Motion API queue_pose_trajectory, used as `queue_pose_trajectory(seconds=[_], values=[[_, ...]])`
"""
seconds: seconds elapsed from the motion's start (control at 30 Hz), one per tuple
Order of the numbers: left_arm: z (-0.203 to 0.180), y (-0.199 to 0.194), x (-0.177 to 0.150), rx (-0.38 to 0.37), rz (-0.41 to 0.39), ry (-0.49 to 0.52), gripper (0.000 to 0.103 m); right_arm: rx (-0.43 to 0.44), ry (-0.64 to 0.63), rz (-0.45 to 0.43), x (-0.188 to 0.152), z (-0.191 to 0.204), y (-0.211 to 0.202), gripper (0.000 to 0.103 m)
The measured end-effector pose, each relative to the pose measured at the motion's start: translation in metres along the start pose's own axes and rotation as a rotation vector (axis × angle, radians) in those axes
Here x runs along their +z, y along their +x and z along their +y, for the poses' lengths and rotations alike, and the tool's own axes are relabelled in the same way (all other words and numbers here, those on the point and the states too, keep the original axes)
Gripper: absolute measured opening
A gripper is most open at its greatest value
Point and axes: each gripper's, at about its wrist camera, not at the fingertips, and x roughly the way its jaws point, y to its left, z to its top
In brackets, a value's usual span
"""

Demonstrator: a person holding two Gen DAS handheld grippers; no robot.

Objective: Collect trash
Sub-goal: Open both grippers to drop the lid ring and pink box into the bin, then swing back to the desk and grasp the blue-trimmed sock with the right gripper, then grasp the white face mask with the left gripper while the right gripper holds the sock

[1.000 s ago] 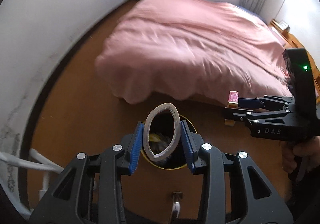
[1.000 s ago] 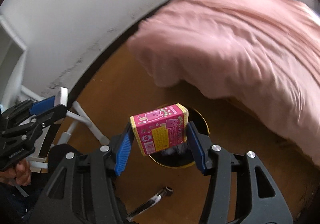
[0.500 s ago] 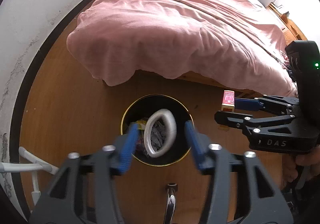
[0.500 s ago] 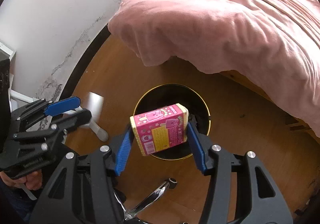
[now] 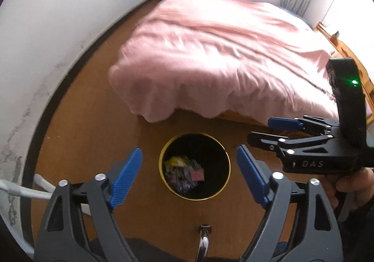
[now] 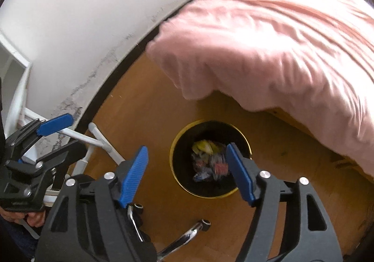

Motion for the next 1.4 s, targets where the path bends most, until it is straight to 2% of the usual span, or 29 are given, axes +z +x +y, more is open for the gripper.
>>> queue_pose_trajectory(seconds=[0.13, 0.2, 0.33, 0.37, 0.43, 0.57, 0.67, 0.73, 0.9, 1.03, 1.07, 1.13, 1.17, 1.2, 1.33, 1.4], values=[[0.024, -0.074, -0.006, 0.070, -0.089, -0.032, 0.091, 0.041, -0.091, -0.068, 0.016, 0.059, -0.030, 0.073], [0.045, -0.115, -0.016, 0.128, -0.130, -0.066, 0.092, 0.082, -0.163, -0.094, 0.023, 0.103, -0.041, 0.077], [0.105, -0.198, -0.053, 0.270, -0.201, -0.169, 0.092, 0.176, -0.318, -0.113, 0.030, 0.195, -0.050, 0.078], [0.124, -0.219, -0.067, 0.319, -0.217, -0.208, 0.092, 0.215, -0.375, -0.112, 0.030, 0.229, -0.049, 0.079], [0.164, -0.257, -0.100, 0.418, -0.235, -0.298, 0.092, 0.260, -0.443, -0.103, 0.027, 0.271, -0.047, 0.080], [0.234, -0.323, -0.169, 0.612, -0.228, -0.482, 0.092, 0.368, -0.601, -0.047, 0.013, 0.378, -0.030, 0.080], [0.270, -0.367, -0.223, 0.716, -0.234, -0.612, 0.092, 0.419, -0.671, 0.004, -0.003, 0.436, -0.018, 0.081], [0.285, -0.389, -0.256, 0.759, -0.240, -0.689, 0.092, 0.438, -0.722, 0.039, -0.015, 0.475, -0.007, 0.082], [0.306, -0.417, -0.314, 0.790, -0.249, -0.823, 0.092, 0.432, -0.784, 0.080, -0.035, 0.535, 0.011, 0.085], [0.321, -0.422, -0.320, 0.781, -0.232, -0.832, 0.093, 0.378, -0.804, 0.055, -0.040, 0.554, 0.021, 0.085], [0.320, -0.421, -0.317, 0.777, -0.229, -0.824, 0.093, 0.361, -0.809, 0.045, -0.041, 0.556, 0.023, 0.082], [0.327, -0.417, -0.308, 0.767, -0.222, -0.801, 0.093, 0.350, -0.815, 0.045, -0.039, 0.559, 0.029, 0.064], [0.328, -0.414, -0.305, 0.766, -0.219, -0.790, 0.093, 0.340, -0.818, 0.028, -0.039, 0.561, 0.030, 0.051], [0.335, -0.408, -0.300, 0.763, -0.221, -0.780, 0.093, 0.340, -0.825, 0.029, -0.038, 0.563, 0.031, 0.029], [0.358, -0.391, -0.273, 0.734, -0.223, -0.767, 0.093, 0.362, -0.831, 0.039, -0.037, 0.571, 0.032, 0.027], [0.369, -0.380, -0.259, 0.736, -0.196, -0.756, 0.093, 0.373, -0.836, 0.045, -0.037, 0.572, 0.032, 0.027]])
